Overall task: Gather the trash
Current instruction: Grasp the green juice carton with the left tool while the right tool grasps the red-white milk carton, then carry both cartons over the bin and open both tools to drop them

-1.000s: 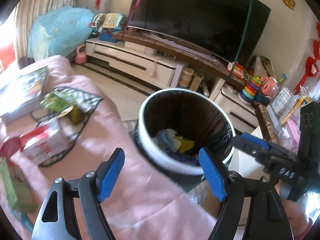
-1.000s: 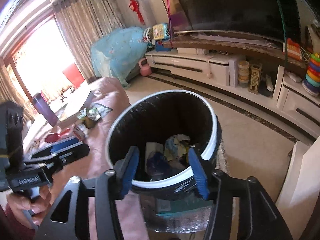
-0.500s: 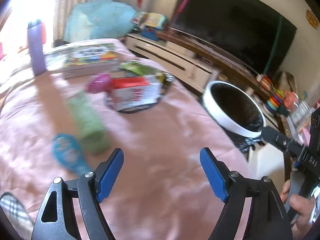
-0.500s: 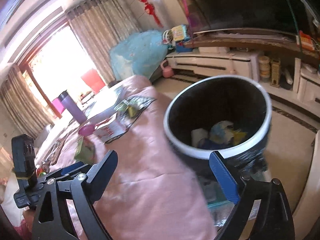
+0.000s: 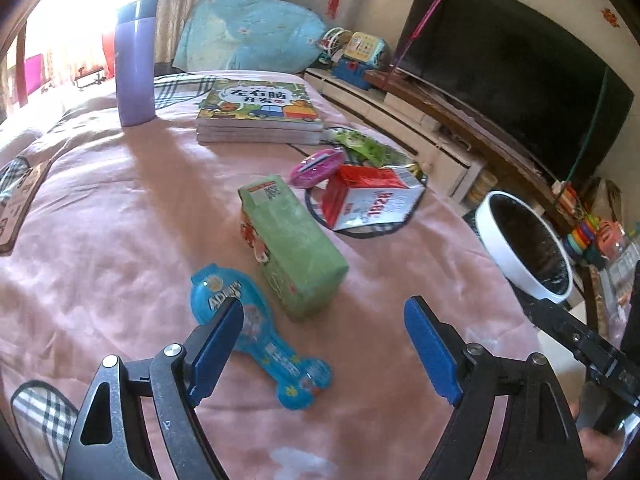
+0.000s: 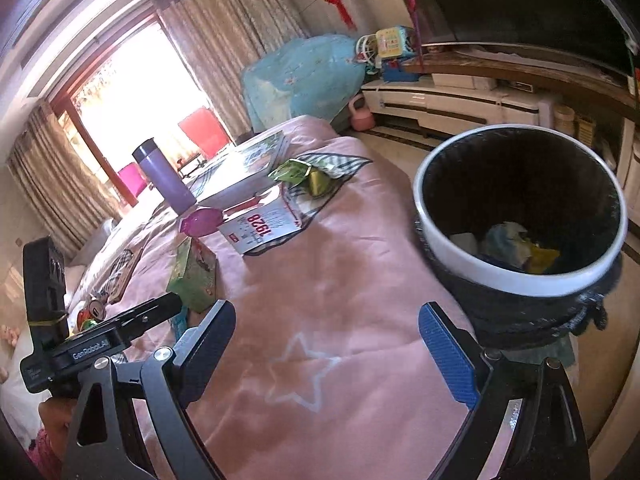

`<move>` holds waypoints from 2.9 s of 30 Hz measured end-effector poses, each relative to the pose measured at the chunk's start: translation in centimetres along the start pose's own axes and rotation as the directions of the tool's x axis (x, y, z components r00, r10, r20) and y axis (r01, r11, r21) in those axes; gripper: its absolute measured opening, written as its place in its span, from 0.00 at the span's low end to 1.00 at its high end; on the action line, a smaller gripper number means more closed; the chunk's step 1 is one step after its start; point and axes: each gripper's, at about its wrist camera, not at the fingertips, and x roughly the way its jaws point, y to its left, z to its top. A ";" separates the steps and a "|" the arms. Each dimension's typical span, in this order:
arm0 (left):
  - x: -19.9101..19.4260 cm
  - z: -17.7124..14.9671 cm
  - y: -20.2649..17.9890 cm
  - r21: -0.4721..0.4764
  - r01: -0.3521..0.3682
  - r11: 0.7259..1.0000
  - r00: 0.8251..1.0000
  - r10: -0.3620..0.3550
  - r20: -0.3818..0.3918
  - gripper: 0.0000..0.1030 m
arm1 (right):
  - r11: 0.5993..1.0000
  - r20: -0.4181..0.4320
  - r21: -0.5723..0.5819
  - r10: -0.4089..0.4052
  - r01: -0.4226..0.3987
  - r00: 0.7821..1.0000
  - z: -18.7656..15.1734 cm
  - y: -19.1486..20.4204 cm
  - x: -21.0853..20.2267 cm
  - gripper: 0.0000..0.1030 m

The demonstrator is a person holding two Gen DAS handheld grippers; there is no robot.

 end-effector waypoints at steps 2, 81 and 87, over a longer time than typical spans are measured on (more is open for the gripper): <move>1.2 0.6 0.1 -0.002 -0.019 1.000 1.000 0.019 -0.008 0.80 | 1.000 -0.007 -0.006 0.001 -0.001 1.000 0.2 0.4 0.7 0.91; -3.4 -2.3 6.7 -0.031 0.175 0.984 0.982 -0.172 0.075 0.30 | 0.999 -0.073 0.002 -0.033 0.033 0.997 5.5 5.6 8.9 0.32; -2.4 -3.3 4.2 0.043 0.218 0.975 0.976 -0.217 -0.019 0.30 | 0.988 -0.206 -0.154 -0.049 0.017 0.977 2.1 5.1 4.7 0.32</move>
